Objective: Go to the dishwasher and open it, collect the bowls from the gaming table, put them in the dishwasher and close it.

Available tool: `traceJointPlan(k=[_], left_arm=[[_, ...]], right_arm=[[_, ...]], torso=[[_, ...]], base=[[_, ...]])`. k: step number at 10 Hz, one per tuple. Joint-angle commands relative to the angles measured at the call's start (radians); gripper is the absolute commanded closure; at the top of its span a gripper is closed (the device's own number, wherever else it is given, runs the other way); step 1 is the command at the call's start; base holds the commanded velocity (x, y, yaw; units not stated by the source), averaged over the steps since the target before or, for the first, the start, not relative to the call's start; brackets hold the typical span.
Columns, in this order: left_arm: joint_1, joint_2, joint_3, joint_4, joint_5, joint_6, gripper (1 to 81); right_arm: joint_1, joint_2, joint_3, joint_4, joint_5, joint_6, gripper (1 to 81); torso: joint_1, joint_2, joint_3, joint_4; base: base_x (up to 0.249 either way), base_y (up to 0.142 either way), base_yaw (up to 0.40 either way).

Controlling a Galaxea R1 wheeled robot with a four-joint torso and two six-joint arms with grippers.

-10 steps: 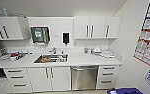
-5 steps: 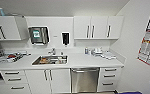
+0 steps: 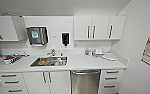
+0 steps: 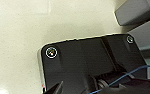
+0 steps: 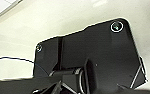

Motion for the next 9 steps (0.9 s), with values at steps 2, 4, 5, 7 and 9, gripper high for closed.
traceJointPlan(k=[2, 4, 5, 7, 9], left_arm=[[-0.063, -0.016, 0.009, -0.001, 0.042, -0.001, 1.0], [-0.063, -0.016, 0.009, -0.002, 0.042, -0.001, 1.0], [-0.063, -0.018, 0.009, -0.002, 0.042, -0.001, 1.0], [-0.063, -0.019, 0.008, -0.002, 0.042, -0.001, 1.0], [-0.064, -0.016, 0.006, -0.002, 0.042, -0.001, 1.0]], right_arm=[[0.046, -0.018, 0.007, 0.003, -0.043, -0.002, 1.0], [0.047, -0.018, 0.005, 0.003, -0.043, -0.002, 1.0], [0.047, -0.016, 0.005, 0.003, -0.043, -0.002, 1.0], [0.044, -0.016, 0.004, 0.003, -0.043, -0.002, 1.0], [0.044, -0.018, 0.004, 0.003, -0.043, -0.002, 1.0]], torso=[[0.0, 0.0, 0.0, 0.0], [0.001, 0.0, 0.0, 0.0], [0.002, 0.001, -0.001, 0.0], [0.0, 0.0, 0.0, 0.0], [-0.003, -0.001, 0.0, 0.0]], base=[[0.136, 0.0, 0.0], [0.129, 0.0, 0.0], [0.124, 0.0, 0.0], [0.115, 0.0, 0.0], [0.113, 0.0, 0.0]])
